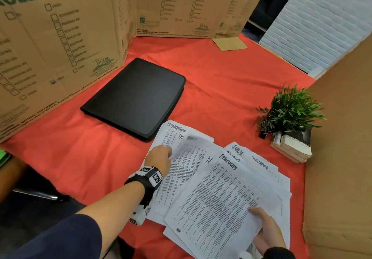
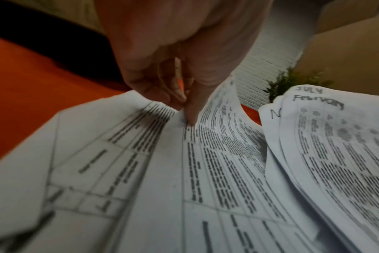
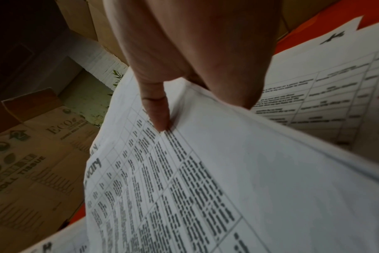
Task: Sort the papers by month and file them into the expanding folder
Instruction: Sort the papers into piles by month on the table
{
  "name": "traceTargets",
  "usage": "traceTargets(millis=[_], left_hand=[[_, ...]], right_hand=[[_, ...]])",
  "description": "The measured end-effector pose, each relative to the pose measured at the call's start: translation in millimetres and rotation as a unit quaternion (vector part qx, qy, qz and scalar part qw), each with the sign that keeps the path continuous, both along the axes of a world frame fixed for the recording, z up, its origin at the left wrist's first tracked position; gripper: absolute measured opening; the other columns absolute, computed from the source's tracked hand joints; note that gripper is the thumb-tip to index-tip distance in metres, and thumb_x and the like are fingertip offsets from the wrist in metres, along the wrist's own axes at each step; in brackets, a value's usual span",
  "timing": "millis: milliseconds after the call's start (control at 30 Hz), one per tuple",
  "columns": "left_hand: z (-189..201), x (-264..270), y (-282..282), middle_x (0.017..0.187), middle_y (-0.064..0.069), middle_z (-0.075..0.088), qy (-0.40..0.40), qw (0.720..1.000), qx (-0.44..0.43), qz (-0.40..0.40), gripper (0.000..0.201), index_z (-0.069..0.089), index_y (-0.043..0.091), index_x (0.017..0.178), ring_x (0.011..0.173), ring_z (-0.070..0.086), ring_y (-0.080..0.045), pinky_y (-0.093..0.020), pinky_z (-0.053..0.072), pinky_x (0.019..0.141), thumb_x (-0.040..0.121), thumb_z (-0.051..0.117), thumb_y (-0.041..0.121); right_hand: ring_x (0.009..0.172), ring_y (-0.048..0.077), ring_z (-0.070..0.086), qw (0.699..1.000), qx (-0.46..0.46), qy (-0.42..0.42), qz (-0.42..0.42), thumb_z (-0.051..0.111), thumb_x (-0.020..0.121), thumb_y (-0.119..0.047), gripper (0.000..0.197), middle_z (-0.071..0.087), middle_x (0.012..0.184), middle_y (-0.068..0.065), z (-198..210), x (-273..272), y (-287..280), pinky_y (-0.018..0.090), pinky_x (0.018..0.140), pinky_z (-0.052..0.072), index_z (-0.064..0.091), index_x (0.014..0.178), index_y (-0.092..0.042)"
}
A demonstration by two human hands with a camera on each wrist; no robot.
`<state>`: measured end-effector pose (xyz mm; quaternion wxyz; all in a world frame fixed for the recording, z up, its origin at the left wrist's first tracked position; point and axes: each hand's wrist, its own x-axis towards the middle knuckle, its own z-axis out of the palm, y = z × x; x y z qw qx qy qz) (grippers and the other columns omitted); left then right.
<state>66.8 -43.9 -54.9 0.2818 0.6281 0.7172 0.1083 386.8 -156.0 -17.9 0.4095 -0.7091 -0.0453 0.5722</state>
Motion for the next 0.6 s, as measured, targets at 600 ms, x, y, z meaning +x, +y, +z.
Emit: traceTargets(millis=[600], left_hand=[[-0.1, -3.7, -1.5, 0.061, -0.004, 0.047, -0.086, 0.996, 0.004, 0.039, 0.023, 0.052, 0.008, 0.068, 0.062, 0.046, -0.023, -0.031, 0.035, 0.055, 0.09, 0.057, 0.01]], right_hand=[[0.108, 0.04, 0.059, 0.954, -0.078, -0.288, 0.033, 0.073, 0.083, -0.01, 0.044, 0.061, 0.123, 0.021, -30.3, -0.3, 5.6, 0.054, 0.1, 0.046, 0.056, 0.122, 0.001]])
